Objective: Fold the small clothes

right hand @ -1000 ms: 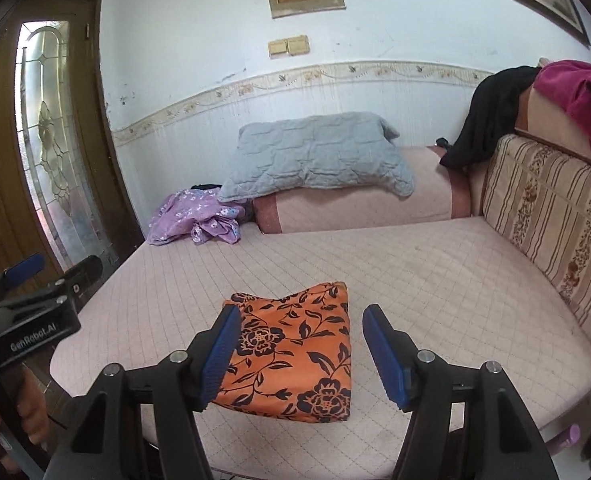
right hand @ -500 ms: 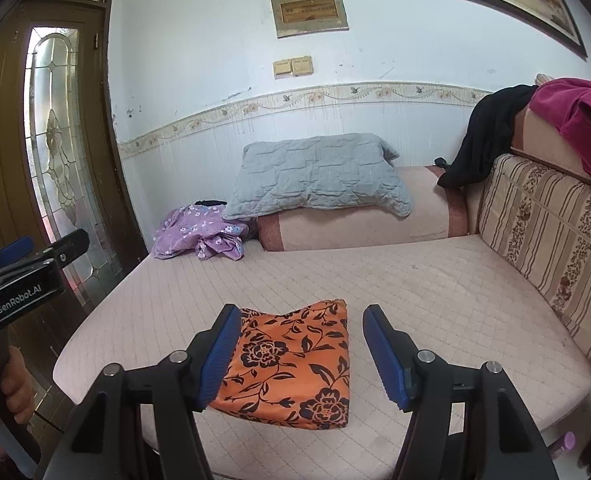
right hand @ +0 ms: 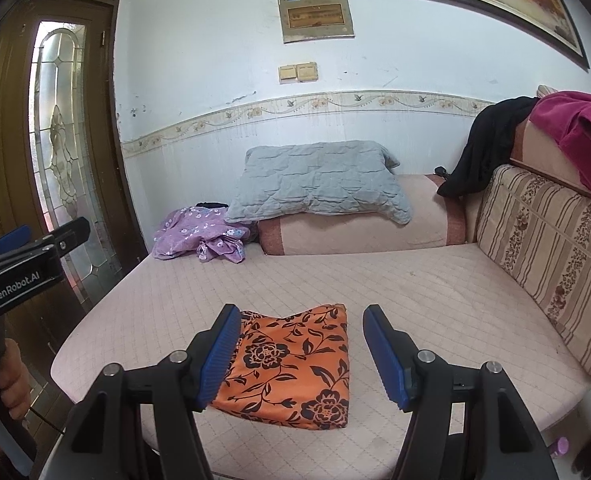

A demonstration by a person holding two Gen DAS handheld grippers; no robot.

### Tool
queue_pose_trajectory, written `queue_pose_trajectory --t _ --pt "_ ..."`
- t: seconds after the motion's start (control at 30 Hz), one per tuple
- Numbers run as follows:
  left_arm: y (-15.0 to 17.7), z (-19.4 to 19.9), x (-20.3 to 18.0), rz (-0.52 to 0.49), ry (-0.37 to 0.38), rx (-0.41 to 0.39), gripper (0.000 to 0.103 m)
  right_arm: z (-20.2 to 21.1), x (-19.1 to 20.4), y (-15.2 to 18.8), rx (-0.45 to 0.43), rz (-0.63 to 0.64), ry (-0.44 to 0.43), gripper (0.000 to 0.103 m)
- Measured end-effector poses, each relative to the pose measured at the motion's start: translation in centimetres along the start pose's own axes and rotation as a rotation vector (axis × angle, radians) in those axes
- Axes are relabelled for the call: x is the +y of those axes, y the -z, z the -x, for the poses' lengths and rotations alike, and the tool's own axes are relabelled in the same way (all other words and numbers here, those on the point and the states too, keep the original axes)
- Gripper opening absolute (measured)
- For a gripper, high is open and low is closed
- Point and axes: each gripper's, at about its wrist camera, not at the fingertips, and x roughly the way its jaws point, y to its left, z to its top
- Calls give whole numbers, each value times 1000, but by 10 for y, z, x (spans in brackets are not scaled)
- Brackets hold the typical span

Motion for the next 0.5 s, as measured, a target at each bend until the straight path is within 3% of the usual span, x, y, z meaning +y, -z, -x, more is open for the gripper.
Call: queue_pose_trajectory --t 0.5 --pt "-1 12 8 13 10 -24 103 7 14 -8 -41 37 42 67"
